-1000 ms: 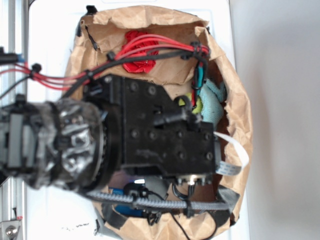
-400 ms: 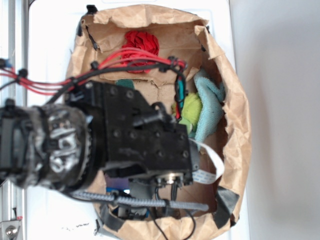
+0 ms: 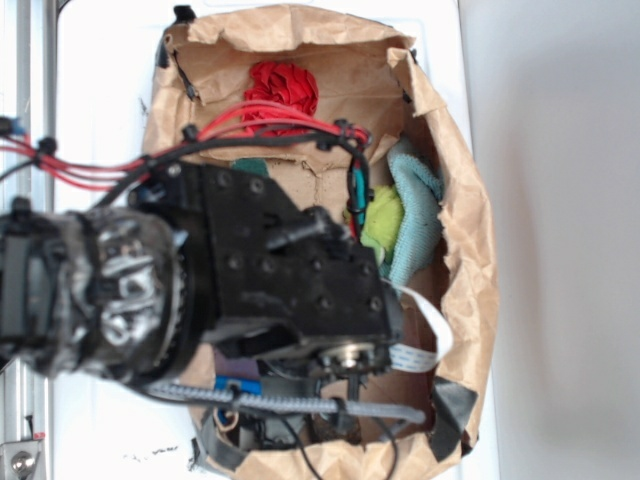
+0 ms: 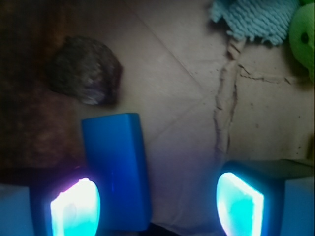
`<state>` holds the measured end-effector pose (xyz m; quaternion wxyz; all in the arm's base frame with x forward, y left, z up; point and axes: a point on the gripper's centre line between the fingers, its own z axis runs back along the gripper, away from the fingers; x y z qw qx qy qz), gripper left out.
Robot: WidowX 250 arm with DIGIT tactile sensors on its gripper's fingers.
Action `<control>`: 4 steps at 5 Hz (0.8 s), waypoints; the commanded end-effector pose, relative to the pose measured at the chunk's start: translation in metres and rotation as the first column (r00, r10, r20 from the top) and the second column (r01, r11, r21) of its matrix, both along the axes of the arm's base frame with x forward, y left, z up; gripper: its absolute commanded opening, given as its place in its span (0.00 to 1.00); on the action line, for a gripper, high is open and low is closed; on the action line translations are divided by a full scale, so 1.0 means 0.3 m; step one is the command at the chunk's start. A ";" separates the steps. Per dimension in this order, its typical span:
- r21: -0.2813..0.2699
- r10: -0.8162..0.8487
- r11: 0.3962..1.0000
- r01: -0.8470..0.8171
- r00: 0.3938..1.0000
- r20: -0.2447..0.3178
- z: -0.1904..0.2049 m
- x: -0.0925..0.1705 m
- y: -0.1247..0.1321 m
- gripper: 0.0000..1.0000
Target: Grab the blue block.
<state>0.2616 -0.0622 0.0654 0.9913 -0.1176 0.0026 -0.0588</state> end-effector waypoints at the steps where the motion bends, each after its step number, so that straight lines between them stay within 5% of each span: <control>1: -0.029 -0.043 0.999 0.044 0.997 0.058 0.057 0.003 -0.056 1.00; 4: 0.020 -0.011 1.000 0.009 0.995 0.102 -0.052 -0.025 -0.183 1.00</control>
